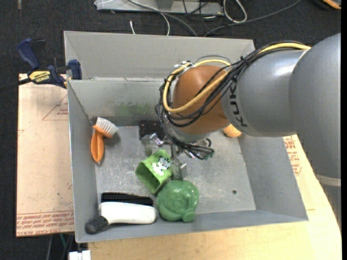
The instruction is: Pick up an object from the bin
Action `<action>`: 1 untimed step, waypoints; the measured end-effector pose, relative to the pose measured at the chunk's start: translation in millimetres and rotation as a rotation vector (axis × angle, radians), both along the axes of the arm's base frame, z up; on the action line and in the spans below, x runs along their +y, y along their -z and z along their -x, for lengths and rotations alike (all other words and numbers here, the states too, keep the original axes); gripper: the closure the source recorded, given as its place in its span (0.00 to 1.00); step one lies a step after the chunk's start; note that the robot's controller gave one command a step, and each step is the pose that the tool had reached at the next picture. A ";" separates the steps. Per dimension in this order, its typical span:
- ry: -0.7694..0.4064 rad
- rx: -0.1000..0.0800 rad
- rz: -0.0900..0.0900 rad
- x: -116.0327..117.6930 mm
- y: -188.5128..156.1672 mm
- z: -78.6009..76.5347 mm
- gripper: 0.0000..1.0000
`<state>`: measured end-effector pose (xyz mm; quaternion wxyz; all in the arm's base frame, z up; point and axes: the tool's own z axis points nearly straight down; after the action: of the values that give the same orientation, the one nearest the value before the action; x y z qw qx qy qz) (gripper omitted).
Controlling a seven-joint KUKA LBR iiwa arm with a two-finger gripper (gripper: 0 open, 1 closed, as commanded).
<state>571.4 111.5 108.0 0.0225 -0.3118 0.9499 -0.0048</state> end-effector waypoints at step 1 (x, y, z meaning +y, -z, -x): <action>-0.228 0.001 0.010 18.9 8.8 -15.5 0.00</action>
Offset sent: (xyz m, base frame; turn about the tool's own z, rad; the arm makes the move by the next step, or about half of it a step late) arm -0.0039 0.0203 -0.0380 -0.1380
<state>586.8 130.3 99.2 0.0210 -0.4181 0.9081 -0.0067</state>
